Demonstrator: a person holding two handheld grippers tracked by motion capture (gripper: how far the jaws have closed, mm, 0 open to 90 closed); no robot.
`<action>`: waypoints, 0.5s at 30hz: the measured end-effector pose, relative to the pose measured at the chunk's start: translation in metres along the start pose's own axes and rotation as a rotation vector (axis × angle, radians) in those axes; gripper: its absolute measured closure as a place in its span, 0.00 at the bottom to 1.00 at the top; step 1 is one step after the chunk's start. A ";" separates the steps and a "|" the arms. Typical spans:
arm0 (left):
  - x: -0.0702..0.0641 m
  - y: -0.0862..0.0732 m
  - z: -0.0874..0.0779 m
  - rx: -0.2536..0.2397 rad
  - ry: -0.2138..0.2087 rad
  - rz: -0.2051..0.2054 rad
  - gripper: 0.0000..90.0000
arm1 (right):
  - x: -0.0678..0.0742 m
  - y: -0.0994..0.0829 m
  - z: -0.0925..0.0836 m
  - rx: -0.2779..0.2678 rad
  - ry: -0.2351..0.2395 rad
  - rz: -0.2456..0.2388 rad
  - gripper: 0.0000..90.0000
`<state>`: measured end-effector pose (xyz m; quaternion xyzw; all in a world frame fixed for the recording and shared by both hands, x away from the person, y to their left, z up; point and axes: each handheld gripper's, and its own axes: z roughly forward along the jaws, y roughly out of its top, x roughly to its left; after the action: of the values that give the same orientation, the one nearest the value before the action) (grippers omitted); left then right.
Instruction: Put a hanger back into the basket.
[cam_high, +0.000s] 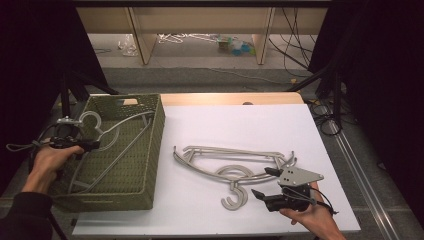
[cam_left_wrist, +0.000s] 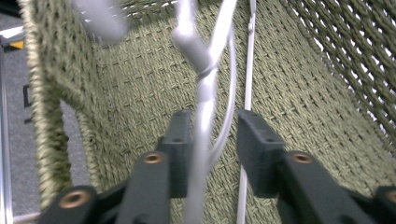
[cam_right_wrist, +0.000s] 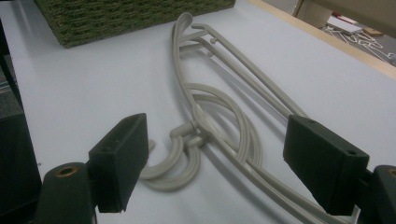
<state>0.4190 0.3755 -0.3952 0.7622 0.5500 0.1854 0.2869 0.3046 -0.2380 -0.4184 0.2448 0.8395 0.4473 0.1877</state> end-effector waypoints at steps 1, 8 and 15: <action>-0.001 -0.001 0.000 -0.030 0.016 -0.021 0.68 | 0.000 0.000 0.000 0.000 0.000 0.000 0.25; -0.019 0.002 -0.033 -0.150 0.022 -0.015 0.41 | -0.001 -0.001 0.001 -0.009 -0.013 0.002 0.25; -0.063 -0.007 -0.061 -0.316 -0.016 0.006 0.27 | -0.002 -0.003 0.000 -0.019 -0.017 0.013 0.25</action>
<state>0.3568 0.3317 -0.3514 0.7108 0.5092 0.2642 0.4071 0.3061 -0.2406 -0.4205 0.2522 0.8321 0.4541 0.1943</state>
